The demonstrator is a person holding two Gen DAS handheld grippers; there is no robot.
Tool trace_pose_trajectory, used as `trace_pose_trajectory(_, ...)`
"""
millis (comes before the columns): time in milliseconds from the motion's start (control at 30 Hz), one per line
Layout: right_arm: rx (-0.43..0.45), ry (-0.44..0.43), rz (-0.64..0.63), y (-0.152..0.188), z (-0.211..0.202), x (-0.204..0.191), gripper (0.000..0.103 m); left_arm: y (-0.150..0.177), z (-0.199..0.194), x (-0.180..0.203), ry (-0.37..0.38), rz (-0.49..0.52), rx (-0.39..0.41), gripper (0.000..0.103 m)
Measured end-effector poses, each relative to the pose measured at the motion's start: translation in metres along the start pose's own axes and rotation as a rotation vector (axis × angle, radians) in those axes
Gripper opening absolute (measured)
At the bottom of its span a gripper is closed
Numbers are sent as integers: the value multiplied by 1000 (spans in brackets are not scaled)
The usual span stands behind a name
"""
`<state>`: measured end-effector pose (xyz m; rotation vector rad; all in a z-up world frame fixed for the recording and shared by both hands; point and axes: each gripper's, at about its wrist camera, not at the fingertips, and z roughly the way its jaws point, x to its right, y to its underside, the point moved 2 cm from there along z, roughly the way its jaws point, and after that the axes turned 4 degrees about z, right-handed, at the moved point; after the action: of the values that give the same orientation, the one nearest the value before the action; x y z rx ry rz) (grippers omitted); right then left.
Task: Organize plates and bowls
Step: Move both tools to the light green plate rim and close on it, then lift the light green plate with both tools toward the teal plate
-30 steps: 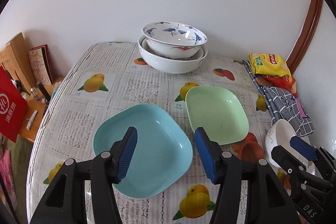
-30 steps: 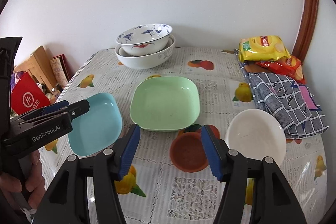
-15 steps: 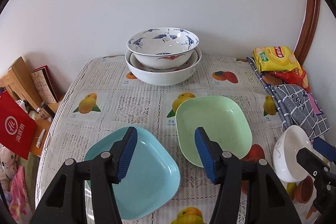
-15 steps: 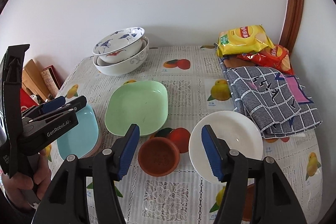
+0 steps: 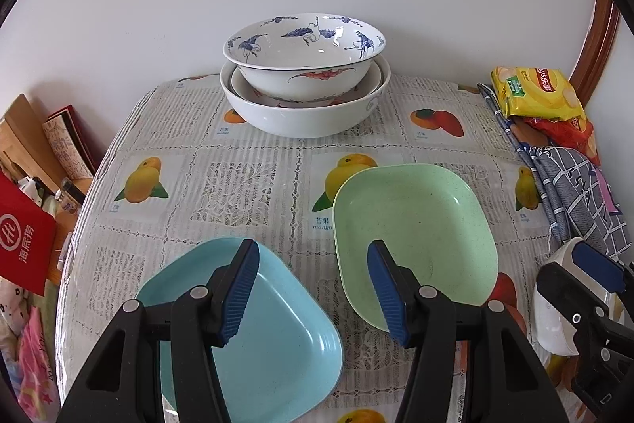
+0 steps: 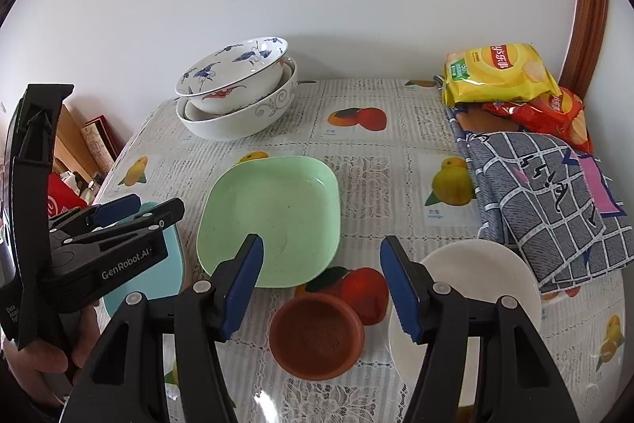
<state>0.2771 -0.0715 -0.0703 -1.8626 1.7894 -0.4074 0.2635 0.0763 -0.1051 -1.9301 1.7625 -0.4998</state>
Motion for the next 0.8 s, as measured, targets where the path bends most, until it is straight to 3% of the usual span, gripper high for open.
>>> trace_pose_trajectory(500,-77,15,-11,-15,64,3,52,-14,56,8,46,-21,-76,55)
trace_pose_trajectory(633,-93,29,-27,-15,78,-1,44,-15,63,4,72,-49,-77,54)
trace_pose_trajectory(800,-128,50,-20,-13,93,-3,32,-16,72,7,85,-42,-88,44)
